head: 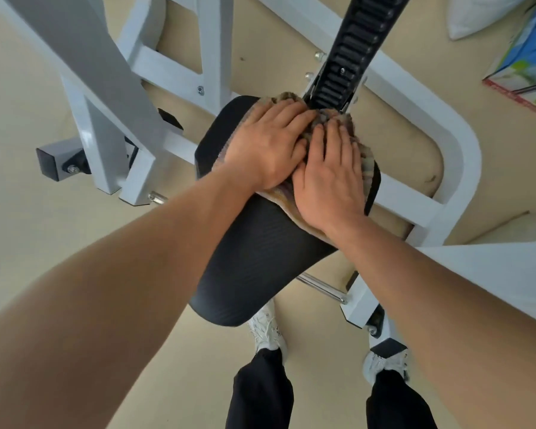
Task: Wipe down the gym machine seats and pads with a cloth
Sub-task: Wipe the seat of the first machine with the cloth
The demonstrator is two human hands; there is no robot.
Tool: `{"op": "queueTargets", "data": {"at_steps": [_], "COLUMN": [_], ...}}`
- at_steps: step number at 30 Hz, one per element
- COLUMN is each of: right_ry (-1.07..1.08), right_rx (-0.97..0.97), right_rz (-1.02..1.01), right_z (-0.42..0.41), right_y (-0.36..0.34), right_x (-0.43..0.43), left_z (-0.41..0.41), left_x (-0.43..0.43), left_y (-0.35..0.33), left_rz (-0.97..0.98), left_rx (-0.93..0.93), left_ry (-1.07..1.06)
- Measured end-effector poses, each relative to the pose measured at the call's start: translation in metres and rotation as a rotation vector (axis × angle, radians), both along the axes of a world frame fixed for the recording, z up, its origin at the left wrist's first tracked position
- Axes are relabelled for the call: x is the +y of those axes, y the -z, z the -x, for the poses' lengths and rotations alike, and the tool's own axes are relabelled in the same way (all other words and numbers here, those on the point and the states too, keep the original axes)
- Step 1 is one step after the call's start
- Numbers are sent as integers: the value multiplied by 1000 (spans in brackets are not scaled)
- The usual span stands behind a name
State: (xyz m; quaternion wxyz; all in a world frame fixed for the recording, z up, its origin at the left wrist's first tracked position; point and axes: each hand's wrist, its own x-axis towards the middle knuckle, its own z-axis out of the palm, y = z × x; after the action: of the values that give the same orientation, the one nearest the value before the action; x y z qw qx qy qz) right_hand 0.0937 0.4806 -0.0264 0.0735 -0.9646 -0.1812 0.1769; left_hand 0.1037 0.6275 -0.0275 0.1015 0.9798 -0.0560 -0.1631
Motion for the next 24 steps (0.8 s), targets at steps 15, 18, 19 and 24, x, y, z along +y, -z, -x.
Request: {"op": "queueTargets", "data": {"at_steps": [15, 18, 19, 24], "right_ry": [-99, -85, -99, -181], "right_rx": [121, 107, 104, 128], "right_rz": [-36, -18, -3, 26], "right_z": [-57, -47, -35, -1], "right_y": [16, 10, 5, -7], "right_x": [63, 66, 68, 75], "left_z": [-35, -22, -14, 15], "left_x": [62, 61, 64, 79], "left_y": [15, 8, 6, -6], "left_rz": [117, 188, 221, 411], "left_rx": [154, 111, 93, 140], "left_ry": [-249, -319, -336, -408]}}
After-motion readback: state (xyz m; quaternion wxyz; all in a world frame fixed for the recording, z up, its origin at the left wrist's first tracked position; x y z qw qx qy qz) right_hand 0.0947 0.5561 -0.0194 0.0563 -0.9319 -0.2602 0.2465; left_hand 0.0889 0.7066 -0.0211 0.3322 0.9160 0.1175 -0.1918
